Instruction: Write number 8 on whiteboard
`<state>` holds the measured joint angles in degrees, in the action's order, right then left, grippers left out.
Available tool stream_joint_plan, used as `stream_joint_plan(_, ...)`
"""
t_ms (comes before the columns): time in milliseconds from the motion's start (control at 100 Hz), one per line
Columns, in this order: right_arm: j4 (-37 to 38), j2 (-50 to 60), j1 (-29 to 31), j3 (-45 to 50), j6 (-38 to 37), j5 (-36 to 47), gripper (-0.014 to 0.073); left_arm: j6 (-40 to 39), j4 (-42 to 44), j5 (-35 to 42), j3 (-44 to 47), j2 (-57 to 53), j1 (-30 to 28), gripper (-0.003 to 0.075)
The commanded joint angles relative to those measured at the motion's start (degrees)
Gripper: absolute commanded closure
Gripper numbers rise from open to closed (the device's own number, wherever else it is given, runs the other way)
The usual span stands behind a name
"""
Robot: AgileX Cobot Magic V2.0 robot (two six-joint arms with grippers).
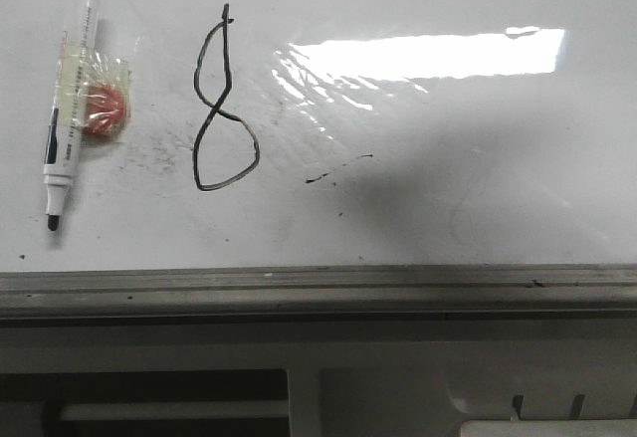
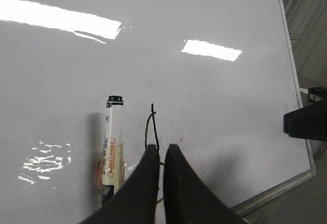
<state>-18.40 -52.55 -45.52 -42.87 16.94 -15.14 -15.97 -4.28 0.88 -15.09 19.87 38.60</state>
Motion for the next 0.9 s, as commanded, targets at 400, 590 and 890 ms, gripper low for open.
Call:
stream_joint_plan(400,2.23,43.7,-0.11,26.09,1.31,11.78,0.0657,0.1,6.04,2.3,5.35,-10.96,-0.24,0.0741)
stream_joint_plan(590,2.23,54.35,-0.11,29.14,1.31,11.82,0.0657,0.1,6.04,2.3,5.35,-10.96,-0.24,0.0741)
stream_joint_plan(890,2.23,53.81,-0.11,29.17,1.31,11.89,0.0657,0.1,6.04,2.3,5.35,-10.96,-0.24,0.0741)
